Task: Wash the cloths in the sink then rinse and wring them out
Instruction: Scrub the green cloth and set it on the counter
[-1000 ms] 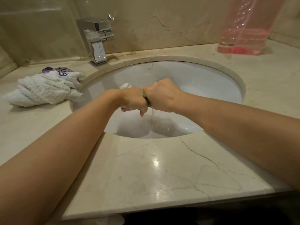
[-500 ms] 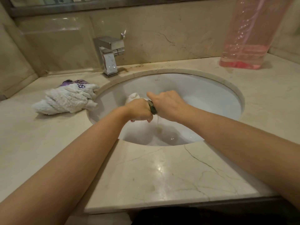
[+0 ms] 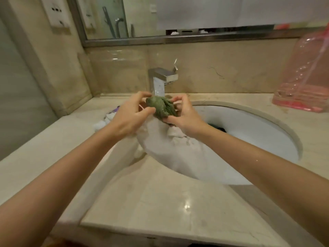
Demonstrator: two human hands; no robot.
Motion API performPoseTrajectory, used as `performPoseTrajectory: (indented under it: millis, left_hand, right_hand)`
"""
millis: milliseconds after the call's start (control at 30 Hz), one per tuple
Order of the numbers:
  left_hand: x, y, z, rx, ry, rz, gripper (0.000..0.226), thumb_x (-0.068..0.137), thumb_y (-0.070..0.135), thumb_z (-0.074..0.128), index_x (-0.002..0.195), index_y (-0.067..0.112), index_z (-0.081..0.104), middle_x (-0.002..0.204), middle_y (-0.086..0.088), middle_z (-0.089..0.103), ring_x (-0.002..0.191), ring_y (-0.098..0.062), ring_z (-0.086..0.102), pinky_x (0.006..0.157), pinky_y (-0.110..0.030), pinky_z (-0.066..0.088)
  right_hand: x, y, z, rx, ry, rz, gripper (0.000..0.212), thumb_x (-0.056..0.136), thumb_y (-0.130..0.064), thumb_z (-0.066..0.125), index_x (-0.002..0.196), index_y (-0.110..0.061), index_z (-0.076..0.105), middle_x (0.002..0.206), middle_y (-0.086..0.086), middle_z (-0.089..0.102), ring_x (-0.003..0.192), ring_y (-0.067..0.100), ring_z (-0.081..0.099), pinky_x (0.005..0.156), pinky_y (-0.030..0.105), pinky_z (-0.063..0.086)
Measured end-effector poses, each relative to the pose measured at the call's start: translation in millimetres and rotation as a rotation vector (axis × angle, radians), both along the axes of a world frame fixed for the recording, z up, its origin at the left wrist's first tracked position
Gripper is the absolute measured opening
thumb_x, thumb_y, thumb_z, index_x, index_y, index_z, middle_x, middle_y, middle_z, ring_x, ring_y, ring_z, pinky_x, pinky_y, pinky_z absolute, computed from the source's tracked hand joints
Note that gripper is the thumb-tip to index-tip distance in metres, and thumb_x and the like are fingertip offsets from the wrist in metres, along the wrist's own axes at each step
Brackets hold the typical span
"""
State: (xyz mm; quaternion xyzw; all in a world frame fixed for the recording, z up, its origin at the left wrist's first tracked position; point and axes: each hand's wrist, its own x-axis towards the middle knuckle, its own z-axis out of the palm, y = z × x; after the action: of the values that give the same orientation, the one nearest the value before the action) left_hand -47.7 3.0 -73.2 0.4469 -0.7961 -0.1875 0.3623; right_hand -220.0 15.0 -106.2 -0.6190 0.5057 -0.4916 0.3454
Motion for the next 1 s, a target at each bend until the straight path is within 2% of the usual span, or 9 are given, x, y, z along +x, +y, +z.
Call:
performPoseTrajectory:
  millis: [67, 200, 333, 433, 567, 700, 800, 900, 1000]
  left_hand:
    - [25, 0, 5, -0.039, 0.172, 0.069, 0.041, 0.087, 0.037, 0.053, 0.126, 0.022, 0.055, 0.098, 0.002, 0.064, 0.086, -0.008, 0.062, 0.075, -0.017, 0.048]
    - [70, -2, 3, -0.126, 0.265, 0.274, 0.025, 0.098, 0.02, 0.051, 0.122, 0.02, 0.058, 0.105, -0.003, 0.065, 0.092, -0.015, 0.061, 0.072, -0.011, 0.043]
    - [99, -20, -9, -0.078, 0.001, 0.397, 0.035, 0.098, 0.006, 0.043, 0.131, 0.007, 0.056, 0.131, -0.013, 0.054, 0.113, -0.023, 0.053, 0.092, -0.019, 0.034]
    - [102, -24, -33, 0.107, -0.163, 0.395, 0.045, 0.095, 0.009, 0.04, 0.138, 0.016, 0.05, 0.138, -0.008, 0.054, 0.126, -0.027, 0.048, 0.102, -0.033, 0.036]
    - [103, -26, -45, 0.126, -0.21, 0.451, 0.048, 0.095, 0.015, 0.038, 0.143, 0.023, 0.043, 0.139, -0.008, 0.053, 0.126, -0.029, 0.047, 0.102, -0.039, 0.039]
    - [84, -19, -38, 0.009, -0.118, 0.579, 0.052, 0.092, 0.013, 0.047, 0.143, 0.018, 0.04, 0.143, -0.008, 0.041, 0.133, -0.026, 0.037, 0.107, -0.038, 0.028]
    - [57, -3, -34, -0.299, 0.099, 0.502, 0.054, 0.079, 0.015, 0.05, 0.132, 0.012, 0.05, 0.132, -0.007, 0.051, 0.124, -0.024, 0.044, 0.103, -0.037, 0.029]
    - [23, 2, -34, -0.416, 0.099, 0.284, 0.043, 0.074, 0.016, 0.049, 0.115, 0.013, 0.061, 0.109, -0.002, 0.063, 0.102, -0.02, 0.056, 0.092, -0.036, 0.036]
    - [-15, -6, -31, -0.236, -0.037, 0.065, 0.028, 0.083, 0.009, 0.049, 0.104, 0.014, 0.067, 0.099, 0.0, 0.068, 0.084, -0.017, 0.058, 0.083, -0.034, 0.046]
  right_hand:
    - [26, -11, 13, -0.09, -0.061, -0.007, 0.047, 0.077, -0.002, 0.076, 0.097, -0.03, 0.043, 0.11, 0.017, 0.06, 0.1, 0.035, 0.063, 0.079, 0.046, 0.057]
    - [78, -30, 31, -0.227, 0.036, -0.009, 0.035, 0.08, -0.005, 0.075, 0.107, -0.02, 0.059, 0.103, 0.003, 0.055, 0.089, 0.021, 0.062, 0.083, 0.033, 0.053]
    - [115, -53, 31, -0.294, 0.349, -0.074, 0.04, 0.089, -0.003, 0.063, 0.126, -0.015, 0.063, 0.114, 0.011, 0.055, 0.107, 0.025, 0.056, 0.097, 0.03, 0.042]
    - [120, -69, 20, -0.226, 0.827, -0.078, 0.039, 0.098, -0.011, 0.047, 0.132, -0.026, 0.059, 0.12, 0.008, 0.06, 0.114, 0.029, 0.054, 0.086, 0.033, 0.041]
    - [113, -78, 17, -0.183, 1.038, -0.012, 0.043, 0.104, -0.021, 0.036, 0.144, -0.033, 0.041, 0.125, 0.009, 0.053, 0.118, 0.03, 0.05, 0.085, 0.035, 0.037]
    - [100, -71, 10, -0.171, 0.774, 0.024, 0.048, 0.101, -0.025, 0.044, 0.149, -0.022, 0.033, 0.138, 0.011, 0.046, 0.125, 0.028, 0.045, 0.103, 0.04, 0.038]
    - [72, -57, -10, -0.173, 0.516, -0.087, 0.038, 0.098, -0.021, 0.052, 0.136, -0.016, 0.051, 0.129, 0.008, 0.052, 0.115, 0.025, 0.053, 0.098, 0.035, 0.04]
    - [27, -47, -35, -0.037, 0.694, -0.083, 0.024, 0.097, -0.019, 0.054, 0.119, -0.016, 0.065, 0.118, 0.007, 0.061, 0.106, 0.024, 0.058, 0.091, 0.035, 0.045]
    - [-17, -37, -52, 0.179, 0.874, 0.002, 0.026, 0.096, -0.012, 0.054, 0.119, -0.016, 0.065, 0.127, 0.008, 0.06, 0.111, 0.024, 0.057, 0.091, 0.031, 0.046]
